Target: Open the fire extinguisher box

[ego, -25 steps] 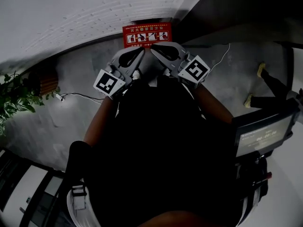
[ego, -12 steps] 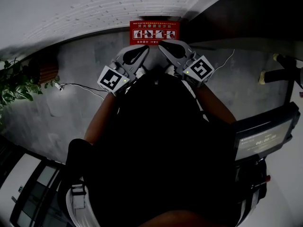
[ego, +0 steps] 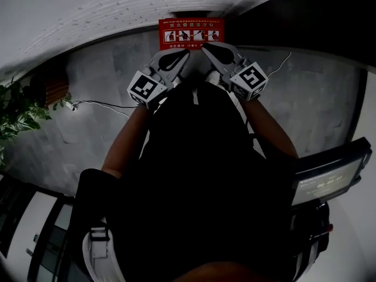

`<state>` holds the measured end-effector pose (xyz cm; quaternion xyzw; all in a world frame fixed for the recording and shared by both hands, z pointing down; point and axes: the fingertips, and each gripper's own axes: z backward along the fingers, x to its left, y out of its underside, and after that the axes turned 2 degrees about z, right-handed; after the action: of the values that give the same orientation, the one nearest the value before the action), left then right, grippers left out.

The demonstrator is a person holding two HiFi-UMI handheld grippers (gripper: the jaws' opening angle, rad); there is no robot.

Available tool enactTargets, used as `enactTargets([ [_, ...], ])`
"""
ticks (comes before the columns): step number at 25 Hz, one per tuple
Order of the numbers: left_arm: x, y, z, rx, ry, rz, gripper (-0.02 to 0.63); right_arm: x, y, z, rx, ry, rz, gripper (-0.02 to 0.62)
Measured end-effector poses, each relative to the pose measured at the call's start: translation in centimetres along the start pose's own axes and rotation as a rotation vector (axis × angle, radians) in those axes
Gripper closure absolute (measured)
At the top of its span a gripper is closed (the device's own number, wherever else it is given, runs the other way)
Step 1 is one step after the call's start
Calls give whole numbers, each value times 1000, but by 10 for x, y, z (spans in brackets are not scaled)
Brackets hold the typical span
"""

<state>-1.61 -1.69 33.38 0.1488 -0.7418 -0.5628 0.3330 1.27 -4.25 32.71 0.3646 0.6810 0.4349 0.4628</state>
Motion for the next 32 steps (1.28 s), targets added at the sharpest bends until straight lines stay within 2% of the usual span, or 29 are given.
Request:
enactTargets([
  [4, 23, 33, -19, 58, -4, 49, 604, -36, 34, -10, 42, 49, -12, 574],
  [10, 57, 88, -50, 110, 8, 91, 604, -83, 115, -28, 89, 93, -129, 574],
  [14, 91, 137, -63, 129, -43, 138, 604, -109, 175, -36, 109, 139, -212, 574],
  [19, 124, 199, -74, 171, -102, 140, 604, -125, 240, -45, 120, 161, -324, 574],
  [27, 136, 275, -84, 231, -142, 165, 604, -137, 317, -55, 105, 202, -496, 572],
  [32, 138, 322, -89, 277, -156, 172, 604, -154, 382, -53, 120, 280, -631, 520],
])
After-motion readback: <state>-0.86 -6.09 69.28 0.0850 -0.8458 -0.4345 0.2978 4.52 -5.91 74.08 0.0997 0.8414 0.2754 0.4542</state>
